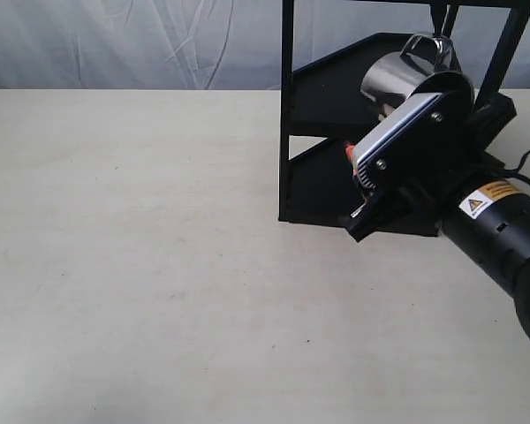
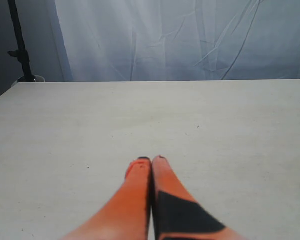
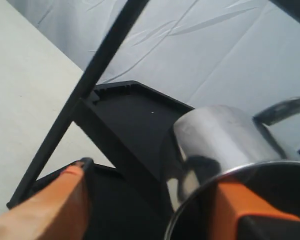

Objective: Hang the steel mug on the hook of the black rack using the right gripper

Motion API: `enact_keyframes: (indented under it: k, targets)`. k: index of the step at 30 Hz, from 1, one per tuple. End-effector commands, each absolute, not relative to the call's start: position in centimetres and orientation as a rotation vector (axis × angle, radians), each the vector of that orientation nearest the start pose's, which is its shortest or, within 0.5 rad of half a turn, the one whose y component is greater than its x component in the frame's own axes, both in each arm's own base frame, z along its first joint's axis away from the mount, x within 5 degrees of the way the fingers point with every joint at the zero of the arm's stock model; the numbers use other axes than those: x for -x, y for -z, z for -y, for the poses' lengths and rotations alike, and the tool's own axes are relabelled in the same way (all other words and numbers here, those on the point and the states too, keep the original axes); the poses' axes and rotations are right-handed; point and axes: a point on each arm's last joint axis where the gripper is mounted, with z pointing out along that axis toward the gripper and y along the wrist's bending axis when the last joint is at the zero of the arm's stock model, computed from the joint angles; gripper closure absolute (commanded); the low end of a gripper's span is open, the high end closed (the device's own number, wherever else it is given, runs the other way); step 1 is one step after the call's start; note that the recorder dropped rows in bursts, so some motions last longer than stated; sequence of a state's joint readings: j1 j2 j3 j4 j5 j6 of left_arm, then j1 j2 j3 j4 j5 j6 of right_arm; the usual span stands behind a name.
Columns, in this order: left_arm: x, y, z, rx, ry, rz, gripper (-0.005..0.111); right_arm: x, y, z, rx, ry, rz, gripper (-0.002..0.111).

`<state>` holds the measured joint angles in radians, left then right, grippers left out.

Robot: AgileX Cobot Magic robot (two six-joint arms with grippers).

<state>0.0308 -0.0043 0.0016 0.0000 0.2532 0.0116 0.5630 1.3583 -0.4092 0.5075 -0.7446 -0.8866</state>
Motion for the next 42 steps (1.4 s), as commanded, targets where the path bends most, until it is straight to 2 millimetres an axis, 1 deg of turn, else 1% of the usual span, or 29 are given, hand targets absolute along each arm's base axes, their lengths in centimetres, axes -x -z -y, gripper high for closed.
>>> enact_keyframes:
  k: [1, 4, 8, 13, 20, 27, 32, 33, 34, 35, 36, 37, 38, 39, 40, 42]
  targets:
    - [-5.5, -19.1, -0.1, 0.016, -0.024, -1.723, 0.107, -21.7, -22.7, -9.7, 0.585, 0.24, -1.606, 0.05]
    - [-5.5, -19.1, -0.1, 0.016, -0.024, -1.723, 0.107, -21.3, -23.1, -9.6, 0.589, 0.217, -1.612, 0.05]
    - [-5.5, -19.1, -0.1, 0.016, -0.024, -1.723, 0.107, -21.0, -23.0, -9.5, 0.573, 0.183, -1.664, 0.05]
    - [-5.5, -19.1, -0.1, 0.016, -0.024, -1.723, 0.107, -20.8, -23.1, -8.7, 0.461, 0.175, -1.729, 0.05]
    - [-5.5, -19.1, -0.1, 0.016, -0.024, -1.723, 0.107, -20.0, -23.9, -7.9, 0.372, 0.151, -1.774, 0.05]
    - [-5.5, -19.1, -0.1, 0.016, -0.024, -1.723, 0.107, -18.8, -24.8, -7.9, 0.39, 0.041, -1.788, 0.05]
    - [-5.5, -19.1, -0.1, 0.016, -0.024, -1.723, 0.107, -17.3, -26.2, -7.4, 0.307, -0.085, -1.784, 0.05]
    - [-5.5, -19.1, -0.1, 0.016, -0.024, -1.723, 0.107, -16.7, -26.6, -7.2, 0.265, -0.146, -1.79, 0.05]
    - [-5.5, -19.1, -0.1, 0.016, -0.024, -1.723, 0.107, -16.3, -26.9, -7.2, 0.259, -0.168, -1.789, 0.051]
    - [-5.5, -19.1, -0.1, 0.016, -0.024, -1.723, 0.107, -15.5, -27.3, -7.1, 0.267, -0.228, -1.787, 0.059]
    - [-5.5, -19.1, -0.1, 0.016, -0.024, -1.723, 0.107, -14.8, -27.7, -7.2, 0.283, -0.295, -1.778, 0.07]
    - [-5.5, -19.1, -0.1, 0.016, -0.024, -1.723, 0.107, -13.9, -28.3, -7.2, 0.312, -0.348, -1.754, 0.084]
    - [-5.5, -19.1, -0.1, 0.016, -0.024, -1.723, 0.107, -12.8, -28.8, -7.3, 0.364, -0.419, -1.727, 0.101]
    - [-5.5, -19.1, -0.1, 0.016, -0.024, -1.723, 0.107, -11.8, -29.1, -7.5, 0.414, -0.493, -1.715, 0.108]
    - [-5.5, -19.1, -0.1, 0.016, -0.024, -1.723, 0.107, -10.5, -29.6, -7.6, 0.474, -0.567, -1.687, 0.108]
    - [-5.5, -19.1, -0.1, 0.016, -0.024, -1.723, 0.107, -8.5, -30.0, -7.7, 0.572, -0.664, -1.644, 0.108]
